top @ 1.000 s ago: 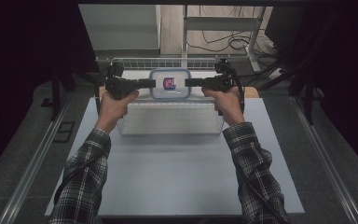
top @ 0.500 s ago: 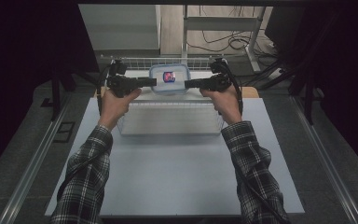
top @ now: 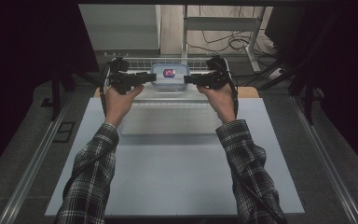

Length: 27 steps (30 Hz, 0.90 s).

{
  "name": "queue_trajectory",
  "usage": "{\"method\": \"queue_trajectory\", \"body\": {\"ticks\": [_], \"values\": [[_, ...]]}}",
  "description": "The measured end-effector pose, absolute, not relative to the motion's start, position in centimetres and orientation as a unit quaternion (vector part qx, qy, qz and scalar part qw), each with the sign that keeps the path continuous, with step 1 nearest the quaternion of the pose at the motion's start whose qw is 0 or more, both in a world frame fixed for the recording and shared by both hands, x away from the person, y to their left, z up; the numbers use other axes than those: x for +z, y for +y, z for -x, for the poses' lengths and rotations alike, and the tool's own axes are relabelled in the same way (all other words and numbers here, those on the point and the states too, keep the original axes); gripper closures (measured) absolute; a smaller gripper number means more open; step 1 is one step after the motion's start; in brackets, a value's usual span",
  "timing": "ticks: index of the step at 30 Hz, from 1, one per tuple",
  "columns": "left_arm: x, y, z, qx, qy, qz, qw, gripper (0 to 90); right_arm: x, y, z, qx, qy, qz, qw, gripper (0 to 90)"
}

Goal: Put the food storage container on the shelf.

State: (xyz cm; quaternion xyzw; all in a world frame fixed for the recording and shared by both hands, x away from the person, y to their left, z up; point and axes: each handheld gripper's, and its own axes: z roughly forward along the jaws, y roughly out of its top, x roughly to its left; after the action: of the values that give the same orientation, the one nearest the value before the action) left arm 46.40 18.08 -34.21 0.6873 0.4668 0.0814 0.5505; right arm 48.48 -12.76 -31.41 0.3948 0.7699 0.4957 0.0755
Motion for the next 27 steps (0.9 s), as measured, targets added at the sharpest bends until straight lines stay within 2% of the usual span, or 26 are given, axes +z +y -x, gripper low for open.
{"method": "queue_trajectory", "body": {"ticks": [4,7,13,18,21,27], "values": [[-34.0,17.9,-46.4,0.11,0.467,-0.691,0.541,44.5,-31.4,-12.6,-48.8,0.497,0.766,-0.4,0.08,57.0],[-33.9,17.9,-46.1,0.118,0.463,-0.688,0.547,40.9,-31.4,-12.5,-48.7,0.498,0.766,-0.398,0.085,53.2],[-33.8,18.0,-45.3,0.126,0.443,-0.696,0.551,27.5,-31.8,-12.8,-48.2,0.513,0.766,-0.379,0.081,37.1],[-34.0,17.9,-44.4,0.139,0.426,-0.71,0.543,16.2,-32.2,-13.4,-47.5,0.528,0.761,-0.366,0.087,18.8],[-34.2,17.8,-43.8,0.14,0.419,-0.717,0.539,11.7,-32.5,-13.6,-47.3,0.527,0.763,-0.362,0.092,12.5],[-34.8,17.8,-43.0,0.133,0.414,-0.722,0.538,8.0,-33.1,-13.8,-46.7,0.518,0.77,-0.358,0.106,7.3]]}}
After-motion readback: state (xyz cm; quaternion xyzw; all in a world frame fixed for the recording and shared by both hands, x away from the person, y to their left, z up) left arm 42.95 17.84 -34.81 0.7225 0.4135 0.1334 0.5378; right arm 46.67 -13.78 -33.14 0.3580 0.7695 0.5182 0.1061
